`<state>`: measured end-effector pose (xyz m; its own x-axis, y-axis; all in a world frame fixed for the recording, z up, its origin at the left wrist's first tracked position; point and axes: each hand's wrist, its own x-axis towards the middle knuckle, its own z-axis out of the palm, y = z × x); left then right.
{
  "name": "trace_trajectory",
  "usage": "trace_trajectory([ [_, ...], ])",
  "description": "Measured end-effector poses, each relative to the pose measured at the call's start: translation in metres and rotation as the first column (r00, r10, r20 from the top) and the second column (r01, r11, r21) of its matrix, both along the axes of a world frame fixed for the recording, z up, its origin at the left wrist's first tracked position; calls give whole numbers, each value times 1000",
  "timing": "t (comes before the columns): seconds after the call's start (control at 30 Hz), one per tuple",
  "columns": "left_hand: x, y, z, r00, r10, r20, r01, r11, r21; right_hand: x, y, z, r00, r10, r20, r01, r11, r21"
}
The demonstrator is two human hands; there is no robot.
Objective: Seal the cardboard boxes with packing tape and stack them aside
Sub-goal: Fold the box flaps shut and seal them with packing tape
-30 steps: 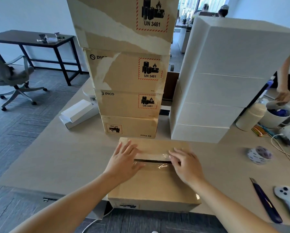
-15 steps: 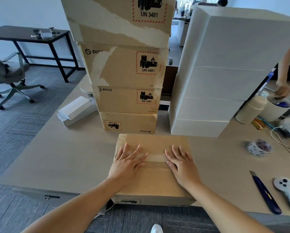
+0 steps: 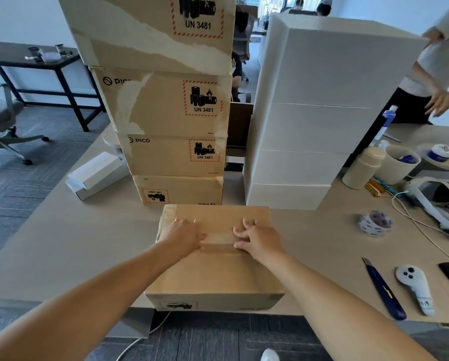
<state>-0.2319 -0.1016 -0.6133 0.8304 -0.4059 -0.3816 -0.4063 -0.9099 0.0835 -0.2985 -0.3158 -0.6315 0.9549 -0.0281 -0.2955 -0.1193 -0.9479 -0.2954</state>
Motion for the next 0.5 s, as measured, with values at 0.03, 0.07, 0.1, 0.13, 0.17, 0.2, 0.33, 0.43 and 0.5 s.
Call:
trace_trajectory([
  [0.03, 1, -9, 6, 1000, 13, 19, -14, 1000, 18, 0, -1, 3, 1000, 28, 14, -28, 1000, -10],
  [0.07, 1, -19, 11, 999, 2, 44, -5, 998, 59, -3, -4, 5, 997, 70, 33, -70, 997, -16],
  [0.1, -1, -28, 16, 997, -29, 66, 21, 993, 119, -8, -9, 6, 991, 126, 52, -125, 992, -18],
  [0.13, -3, -42, 18, 993, -80, 82, 62, 977, 206, -14, -17, 3, 980, 187, 70, -187, 982, -7],
  [0.17, -6, -53, 20, 987, -135, 91, 102, 946, 307, -22, -28, 0, 966, 242, 89, -245, 969, 21],
  [0.2, -9, -64, 18, 982, -170, 84, 123, 907, 402, -30, -38, -4, 952, 286, 112, -294, 954, 63],
  [0.33, -9, -128, 15, 990, -140, -1, 114, 801, 588, -52, -108, -10, 916, 349, 196, -383, 906, 178],
  [0.43, -6, -198, 35, 983, -176, -51, 174, 813, 555, -54, -172, -2, 928, 307, 211, -345, 922, 176],
  [0.5, -1, -259, 47, 975, -219, -25, 207, 870, 448, -52, -226, 2, 947, 253, 199, -286, 945, 161],
])
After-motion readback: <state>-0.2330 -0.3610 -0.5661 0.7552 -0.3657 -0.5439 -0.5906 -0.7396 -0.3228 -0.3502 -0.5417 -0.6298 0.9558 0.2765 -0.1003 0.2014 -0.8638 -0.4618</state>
